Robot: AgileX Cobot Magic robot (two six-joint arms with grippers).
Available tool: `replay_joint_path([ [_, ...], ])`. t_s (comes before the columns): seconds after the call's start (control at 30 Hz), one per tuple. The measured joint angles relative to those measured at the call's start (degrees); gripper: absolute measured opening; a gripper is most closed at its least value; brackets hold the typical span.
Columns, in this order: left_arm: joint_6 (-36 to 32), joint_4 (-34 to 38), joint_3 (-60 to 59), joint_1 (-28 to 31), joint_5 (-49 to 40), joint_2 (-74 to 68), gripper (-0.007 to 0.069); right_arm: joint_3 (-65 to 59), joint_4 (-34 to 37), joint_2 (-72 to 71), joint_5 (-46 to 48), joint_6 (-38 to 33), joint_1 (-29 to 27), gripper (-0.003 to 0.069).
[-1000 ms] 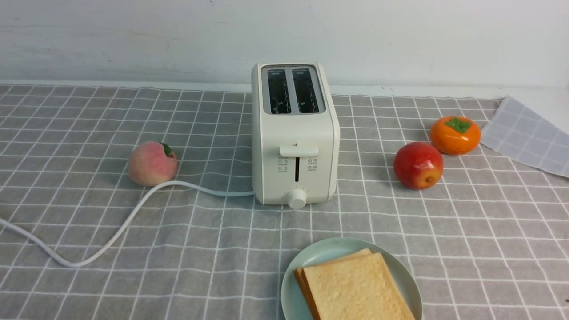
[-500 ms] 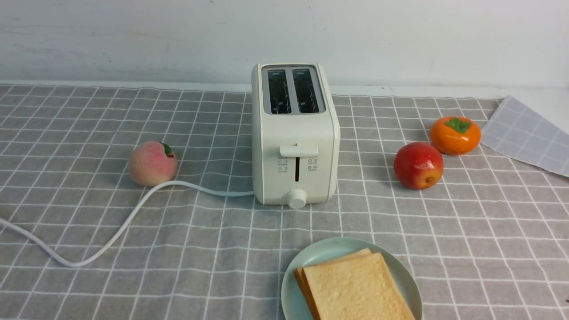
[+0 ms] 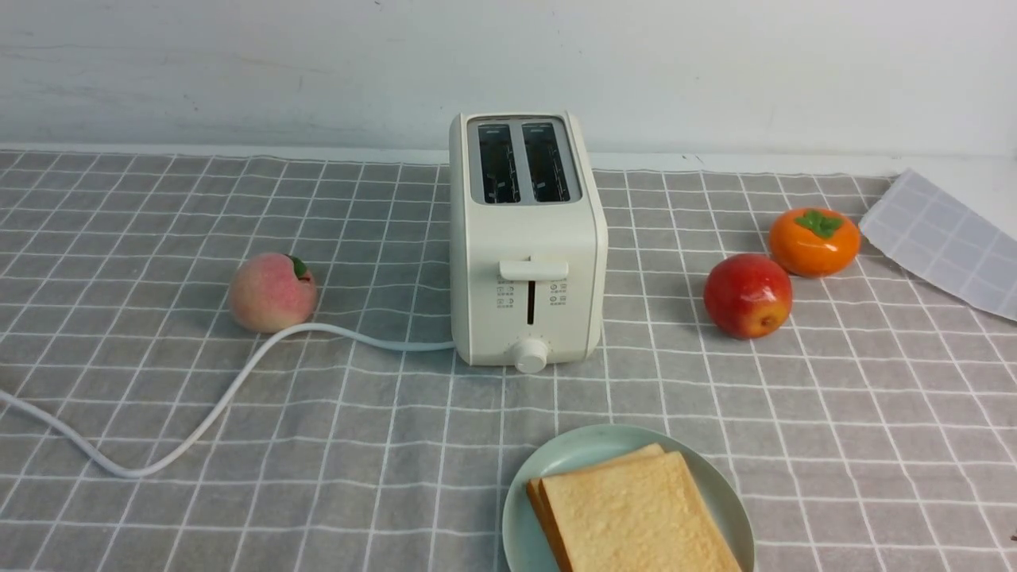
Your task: Take toasted bread from bread machine on grey coffee table place on plate.
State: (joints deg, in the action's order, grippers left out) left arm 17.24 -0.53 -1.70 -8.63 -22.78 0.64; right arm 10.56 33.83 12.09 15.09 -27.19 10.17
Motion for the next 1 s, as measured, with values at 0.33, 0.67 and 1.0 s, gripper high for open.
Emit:
replay_joint_path([
  [0.33, 0.0, 0.0, 0.0, 0.0, 0.0, 0.0, 0.002, 0.0, 0.0, -1.4, 0.52, 0.0, -4.21, 0.0022],
  [0.67, 0.0, 0.0, 0.0, 0.0, 0.0, 0.0, 0.0031, -2.22, -1.38, -6.0, -0.52, -0.88, -7.83, 0.0034],
  [1.0, 0.0, -0.05, -0.07, 0.0, -0.05, 0.0, 0.0038, -11.97, -2.51, -12.64, 1.07, -1.66, -7.91, 0.005],
])
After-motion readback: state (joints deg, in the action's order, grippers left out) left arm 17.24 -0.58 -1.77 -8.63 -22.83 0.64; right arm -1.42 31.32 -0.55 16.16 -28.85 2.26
